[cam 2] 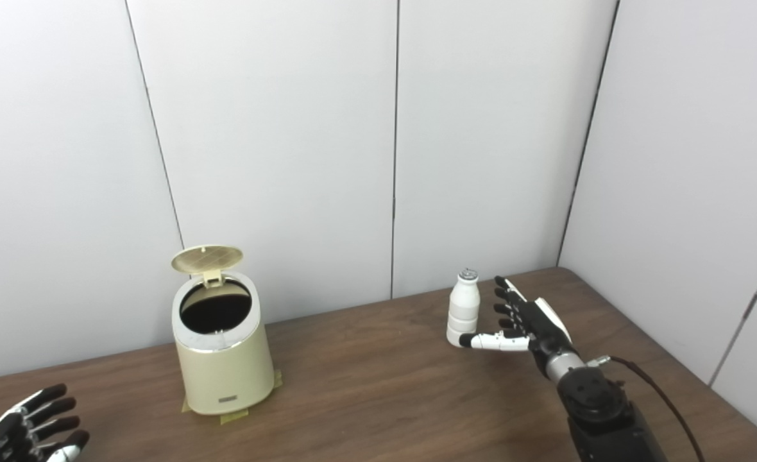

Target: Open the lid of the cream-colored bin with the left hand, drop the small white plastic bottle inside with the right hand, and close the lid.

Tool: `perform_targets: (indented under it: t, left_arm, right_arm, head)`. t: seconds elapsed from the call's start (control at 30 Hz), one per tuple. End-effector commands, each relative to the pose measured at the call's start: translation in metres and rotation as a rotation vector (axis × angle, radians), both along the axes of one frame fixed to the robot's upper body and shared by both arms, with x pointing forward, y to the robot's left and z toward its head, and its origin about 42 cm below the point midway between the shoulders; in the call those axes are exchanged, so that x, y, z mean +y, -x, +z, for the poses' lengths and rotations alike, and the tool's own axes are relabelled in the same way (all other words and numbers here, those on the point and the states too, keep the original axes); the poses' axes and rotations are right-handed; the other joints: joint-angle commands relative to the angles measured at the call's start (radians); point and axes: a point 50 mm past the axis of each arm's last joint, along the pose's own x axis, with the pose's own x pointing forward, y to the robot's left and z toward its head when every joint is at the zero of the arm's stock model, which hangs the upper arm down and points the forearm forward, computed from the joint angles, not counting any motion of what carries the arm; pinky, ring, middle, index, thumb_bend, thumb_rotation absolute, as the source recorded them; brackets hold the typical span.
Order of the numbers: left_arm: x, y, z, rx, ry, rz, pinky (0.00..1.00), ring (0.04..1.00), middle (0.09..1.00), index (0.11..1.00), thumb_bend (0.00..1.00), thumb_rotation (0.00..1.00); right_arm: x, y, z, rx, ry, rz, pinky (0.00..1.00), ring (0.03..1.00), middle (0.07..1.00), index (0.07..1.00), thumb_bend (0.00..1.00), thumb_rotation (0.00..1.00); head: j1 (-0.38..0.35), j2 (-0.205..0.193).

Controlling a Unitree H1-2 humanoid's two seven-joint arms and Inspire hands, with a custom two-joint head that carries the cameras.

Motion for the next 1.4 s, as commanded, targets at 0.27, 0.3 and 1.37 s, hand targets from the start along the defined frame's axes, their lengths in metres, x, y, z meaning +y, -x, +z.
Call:
perform_targets:
  t: [0.27,0.3,1.37]
  left_arm:
    - [-0.004,-0.005,0.024,-0.082,-0.027,-0.010,0.58,0.712,0.762,0.815,0.49,0.00]
    - [-0.004,-0.005,0.024,-0.082,-0.026,-0.012,0.58,0.713,0.761,0.814,0.49,0.00]
    - [-0.006,-0.005,0.028,-0.083,-0.034,-0.022,0.55,0.688,0.766,0.814,0.48,0.00]
  right_arm:
    - [0.009,-0.029,0.028,-0.131,-0.010,-0.016,0.82,0.850,0.912,0.926,0.82,0.13]
    - [0.009,-0.031,0.028,-0.131,-0.011,-0.018,0.81,0.847,0.908,0.922,0.82,0.12]
    - [0.029,-0.051,0.017,-0.252,0.048,-0.145,0.35,0.375,0.495,0.532,0.51,0.00]
  head:
    - [0.002,0.002]
    - [0.006,0.005]
    - [0.012,0.031]
